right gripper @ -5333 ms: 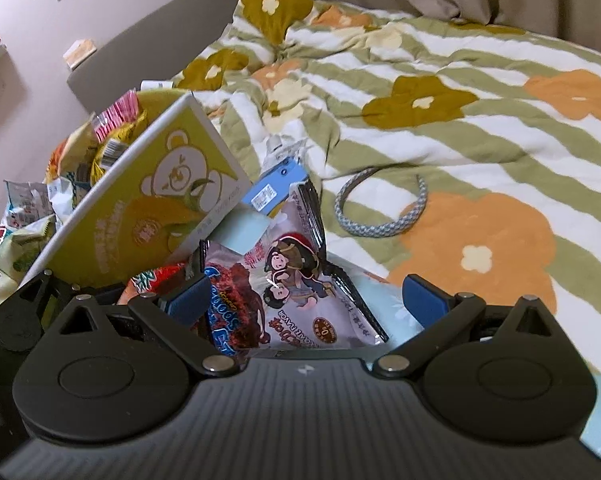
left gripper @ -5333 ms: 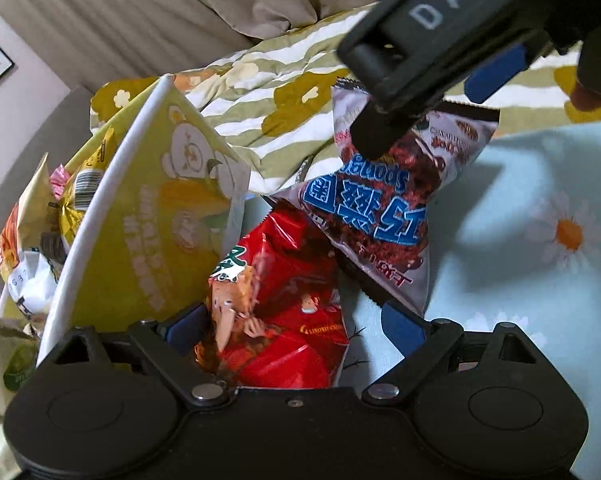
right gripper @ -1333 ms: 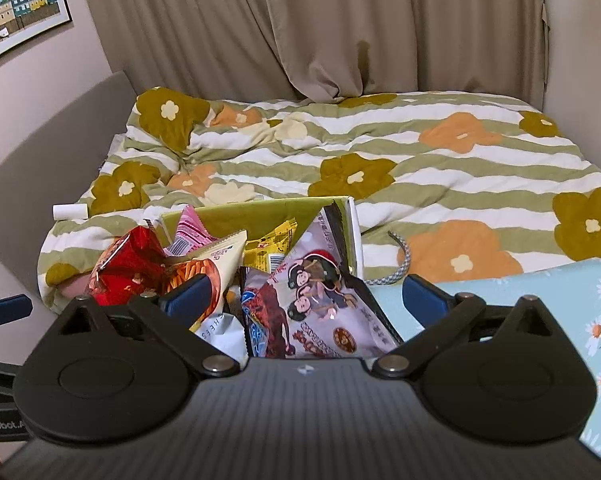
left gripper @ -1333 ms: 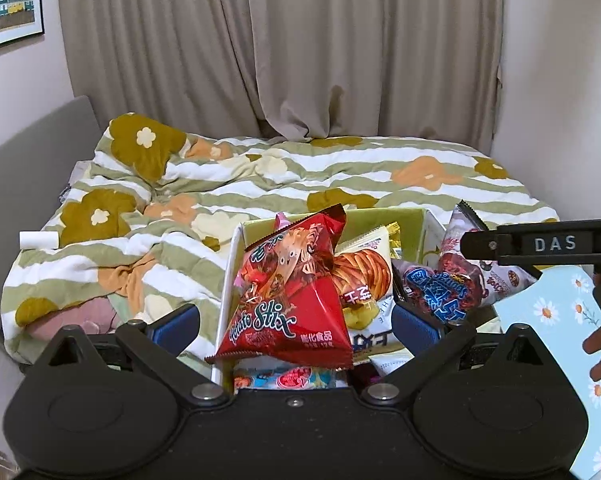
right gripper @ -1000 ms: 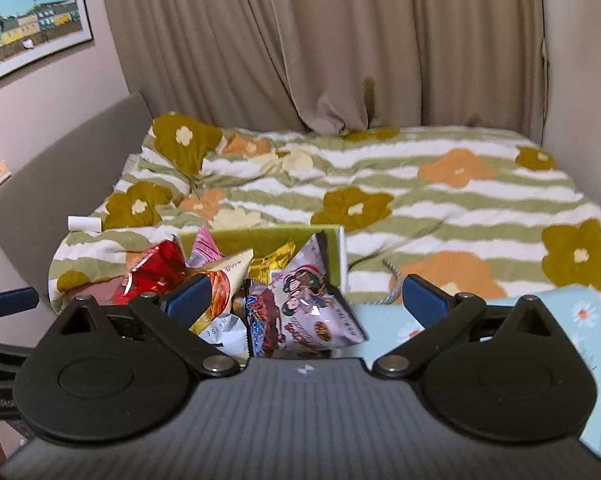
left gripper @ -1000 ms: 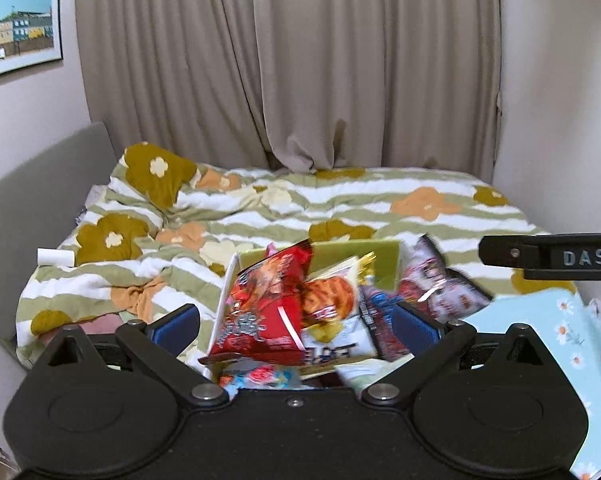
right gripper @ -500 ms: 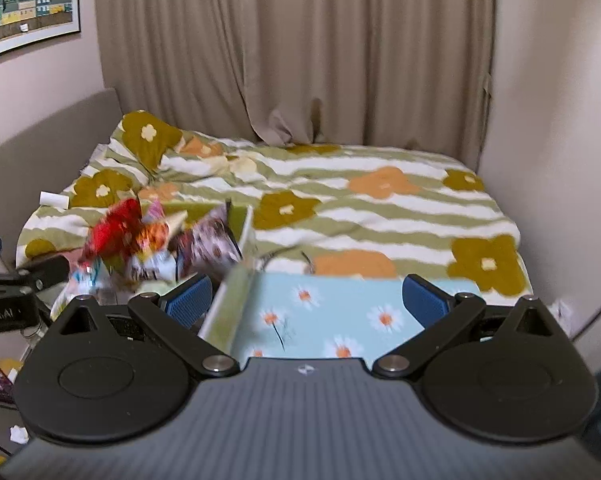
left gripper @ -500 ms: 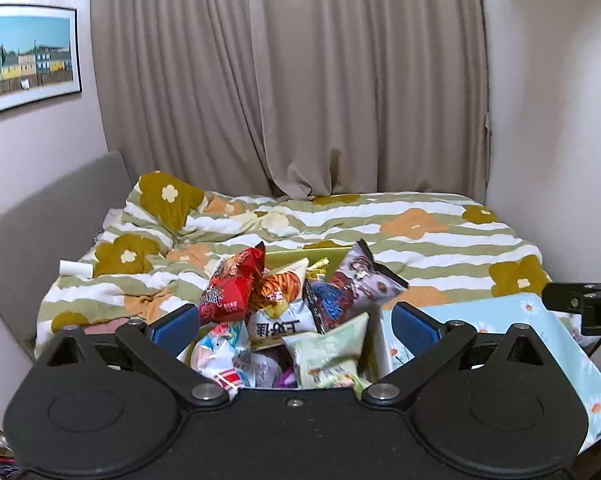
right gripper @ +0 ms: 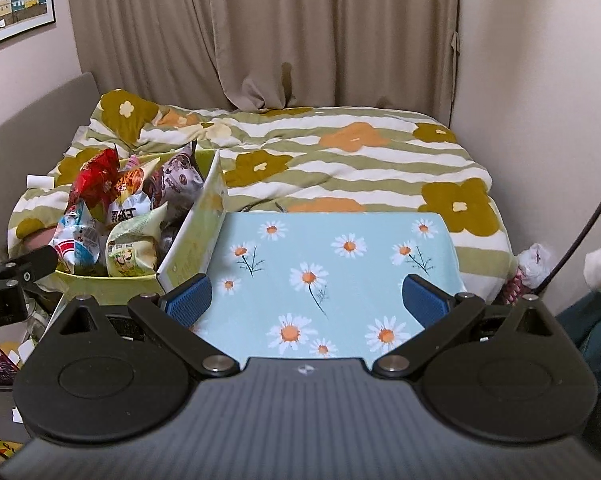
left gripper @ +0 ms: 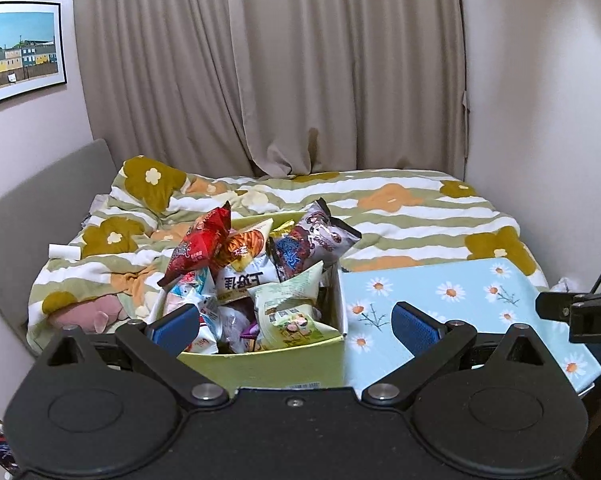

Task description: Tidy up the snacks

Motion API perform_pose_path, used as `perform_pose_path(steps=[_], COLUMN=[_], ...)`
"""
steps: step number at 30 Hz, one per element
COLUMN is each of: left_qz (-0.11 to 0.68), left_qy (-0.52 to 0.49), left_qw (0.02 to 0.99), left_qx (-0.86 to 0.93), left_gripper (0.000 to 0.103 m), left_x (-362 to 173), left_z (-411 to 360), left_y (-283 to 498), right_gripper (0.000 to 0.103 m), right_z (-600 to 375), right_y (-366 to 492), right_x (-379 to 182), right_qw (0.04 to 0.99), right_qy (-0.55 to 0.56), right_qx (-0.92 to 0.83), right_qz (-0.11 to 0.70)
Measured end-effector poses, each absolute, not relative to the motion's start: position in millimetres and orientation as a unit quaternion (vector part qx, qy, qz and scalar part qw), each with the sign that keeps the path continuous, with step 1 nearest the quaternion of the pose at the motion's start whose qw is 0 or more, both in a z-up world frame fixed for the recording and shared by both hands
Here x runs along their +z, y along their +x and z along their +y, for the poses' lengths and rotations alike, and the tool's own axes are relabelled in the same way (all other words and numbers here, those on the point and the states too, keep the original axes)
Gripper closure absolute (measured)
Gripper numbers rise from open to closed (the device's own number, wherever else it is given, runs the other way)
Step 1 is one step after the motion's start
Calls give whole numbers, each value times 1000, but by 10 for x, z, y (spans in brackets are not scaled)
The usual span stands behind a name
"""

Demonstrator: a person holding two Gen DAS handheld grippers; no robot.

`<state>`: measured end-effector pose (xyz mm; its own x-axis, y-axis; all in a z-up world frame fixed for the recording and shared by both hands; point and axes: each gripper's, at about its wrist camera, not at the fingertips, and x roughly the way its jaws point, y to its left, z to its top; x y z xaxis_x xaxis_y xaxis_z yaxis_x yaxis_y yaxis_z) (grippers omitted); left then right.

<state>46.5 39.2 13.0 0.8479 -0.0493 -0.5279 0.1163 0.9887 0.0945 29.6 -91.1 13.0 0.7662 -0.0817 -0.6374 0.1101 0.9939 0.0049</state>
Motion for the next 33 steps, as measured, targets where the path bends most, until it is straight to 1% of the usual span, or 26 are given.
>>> perform_pose_path(steps=[33], left_qz=[275], left_qy=[64], left_qw=[958], left_qx=[-45], left_gripper=[0], left_x=[136], left_z=[339], left_y=[446], right_gripper=[0], right_z=[-976], right_y=[287], right_x=[100], right_qw=[938], right_qy=[27], right_qx=[-62], right_qz=[341])
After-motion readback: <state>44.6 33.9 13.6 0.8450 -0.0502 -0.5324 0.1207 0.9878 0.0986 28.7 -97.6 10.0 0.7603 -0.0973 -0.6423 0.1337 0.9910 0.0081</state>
